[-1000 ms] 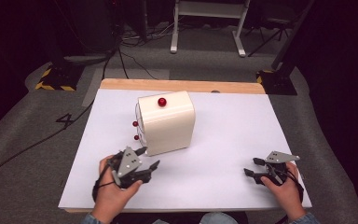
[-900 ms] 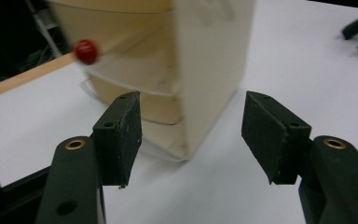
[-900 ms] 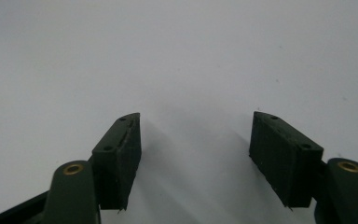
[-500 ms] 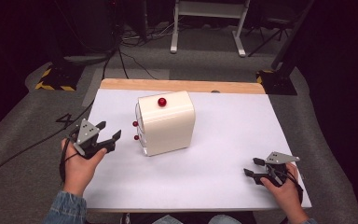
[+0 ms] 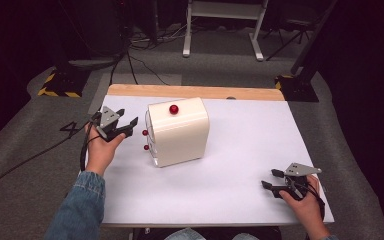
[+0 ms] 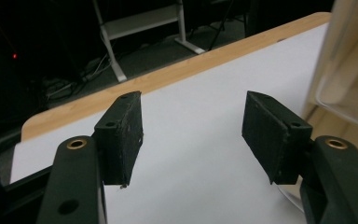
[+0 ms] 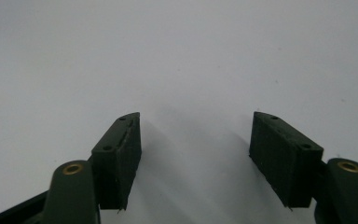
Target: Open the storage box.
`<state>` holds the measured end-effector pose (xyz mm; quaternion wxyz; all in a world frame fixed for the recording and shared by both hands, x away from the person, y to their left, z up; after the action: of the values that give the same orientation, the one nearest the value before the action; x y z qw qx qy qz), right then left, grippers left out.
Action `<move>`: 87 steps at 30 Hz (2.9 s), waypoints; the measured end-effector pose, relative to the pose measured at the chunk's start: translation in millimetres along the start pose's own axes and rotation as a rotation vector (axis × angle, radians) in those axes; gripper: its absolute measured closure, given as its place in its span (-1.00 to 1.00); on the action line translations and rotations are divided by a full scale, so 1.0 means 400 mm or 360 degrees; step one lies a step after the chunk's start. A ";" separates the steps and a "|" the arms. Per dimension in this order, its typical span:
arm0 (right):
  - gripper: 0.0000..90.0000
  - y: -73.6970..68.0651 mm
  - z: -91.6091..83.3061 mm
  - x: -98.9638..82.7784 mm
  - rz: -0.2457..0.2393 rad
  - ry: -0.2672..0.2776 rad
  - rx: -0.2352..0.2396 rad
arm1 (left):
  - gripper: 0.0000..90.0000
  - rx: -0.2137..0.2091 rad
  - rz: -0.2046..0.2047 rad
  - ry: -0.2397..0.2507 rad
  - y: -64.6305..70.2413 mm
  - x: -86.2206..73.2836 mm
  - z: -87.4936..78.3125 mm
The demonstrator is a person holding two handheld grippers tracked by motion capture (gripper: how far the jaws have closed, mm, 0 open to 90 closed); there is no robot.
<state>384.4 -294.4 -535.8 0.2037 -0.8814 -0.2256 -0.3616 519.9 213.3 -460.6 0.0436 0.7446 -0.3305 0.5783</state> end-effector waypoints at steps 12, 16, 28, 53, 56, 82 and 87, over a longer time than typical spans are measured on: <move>-0.23 -0.002 -0.001 -0.001 -0.0016 0.0009 -0.0019 | 0.00 -0.0201 0.0004 0.0040 0.056 -0.037 0.084; -0.24 -0.002 0.000 -0.001 -0.0014 0.0008 -0.0018 | 0.06 -0.0203 -0.0046 0.0075 0.056 -0.032 0.092; -0.24 -0.002 -0.001 -0.001 -0.0019 0.0010 -0.0022 | 0.56 -0.0425 0.0002 0.0032 0.094 -0.007 0.087; -0.24 -0.001 0.000 -0.001 -0.0011 0.0005 -0.0014 | 0.45 -0.0842 0.0101 0.0094 0.372 -0.024 -0.132; -0.24 -0.001 0.000 -0.001 -0.0011 0.0005 -0.0013 | 0.40 -0.0902 0.0086 0.0125 0.421 -0.016 -0.152; -0.24 -0.001 0.000 0.000 -0.0009 0.0001 -0.0011 | 0.04 -0.0840 -0.0020 0.0029 0.650 0.058 -0.082; -0.25 -0.002 -0.001 0.000 -0.0016 0.0002 -0.0019 | -0.01 -0.0798 -0.0005 0.0026 0.667 0.079 -0.044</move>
<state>383.7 -293.9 -535.5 0.1966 -0.8812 -0.2278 -0.3647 363.9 -0.2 -511.5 0.2305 0.7063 -0.4622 0.4841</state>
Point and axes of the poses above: each handheld gripper's, and its own axes: z roughly forward along the jaws, x roughly out of its top, y roughly to its right, the point moved 8 cm from there along z, roughly forward along the jaws, and after that the axes turned 15 degrees about z, right-handed, at the moved point
